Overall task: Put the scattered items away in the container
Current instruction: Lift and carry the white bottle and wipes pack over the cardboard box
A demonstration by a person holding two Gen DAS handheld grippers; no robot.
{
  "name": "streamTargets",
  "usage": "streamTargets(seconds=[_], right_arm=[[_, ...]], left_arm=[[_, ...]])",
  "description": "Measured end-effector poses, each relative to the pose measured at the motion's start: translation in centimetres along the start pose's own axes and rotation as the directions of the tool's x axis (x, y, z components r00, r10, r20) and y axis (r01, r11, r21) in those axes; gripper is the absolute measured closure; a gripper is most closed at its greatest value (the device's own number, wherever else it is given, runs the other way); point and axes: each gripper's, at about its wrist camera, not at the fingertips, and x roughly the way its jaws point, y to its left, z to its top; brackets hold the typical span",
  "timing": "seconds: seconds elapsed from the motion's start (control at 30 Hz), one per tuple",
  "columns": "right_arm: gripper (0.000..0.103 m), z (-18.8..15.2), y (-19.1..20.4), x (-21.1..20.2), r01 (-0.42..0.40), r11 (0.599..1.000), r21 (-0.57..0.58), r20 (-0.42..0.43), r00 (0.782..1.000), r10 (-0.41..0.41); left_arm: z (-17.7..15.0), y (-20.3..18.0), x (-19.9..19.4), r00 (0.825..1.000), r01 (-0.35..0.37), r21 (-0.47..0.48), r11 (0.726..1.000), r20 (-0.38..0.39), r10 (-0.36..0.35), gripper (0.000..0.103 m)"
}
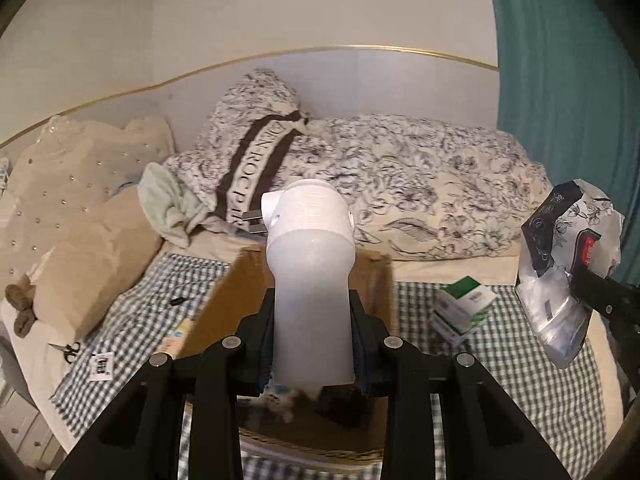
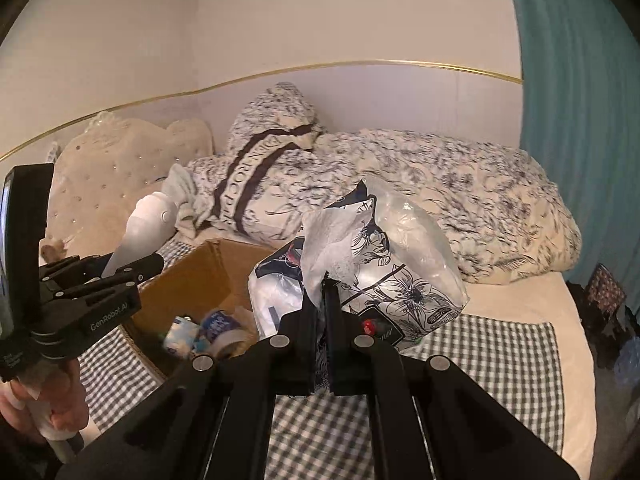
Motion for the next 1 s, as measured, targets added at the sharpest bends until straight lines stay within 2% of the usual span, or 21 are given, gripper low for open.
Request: streamTargets(seconds=[0.27, 0.57, 0.8, 1.0], right_arm=[[0.100, 0.3, 3.2, 2.0, -0.044, 0.999, -0.024, -0.009, 0.999, 0.044], [0.100, 0.3, 6.0, 4.8, -0.078, 0.996, -0.048, -0.033, 0.997, 0.077], [0.100, 0.2, 8.0, 7.6, -0.098, 0.993, -0.060, -0.062, 0.994, 0.095], [0.100, -0.4, 8.7, 10.7, -0.116, 0.991, -0.070, -0.108, 0.988, 0.108]], left_arm=[[-0.2, 2.8, 0.3, 0.998, -0.060, 0.016, 0.998, 0.008, 0.060, 0.071], [0.1, 4.9, 1.7, 0.996, -0.084, 0.010, 0.996, 0.001, 0.084, 0.071], [0.5, 6.7, 4.1, 0.995, -0.089, -0.032, 0.996, -0.039, 0.088, 0.071], [-0.8, 8.0, 8.2, 0.989, -0.082, -0.065, 0.995, -0.130, 0.073, 0.071]])
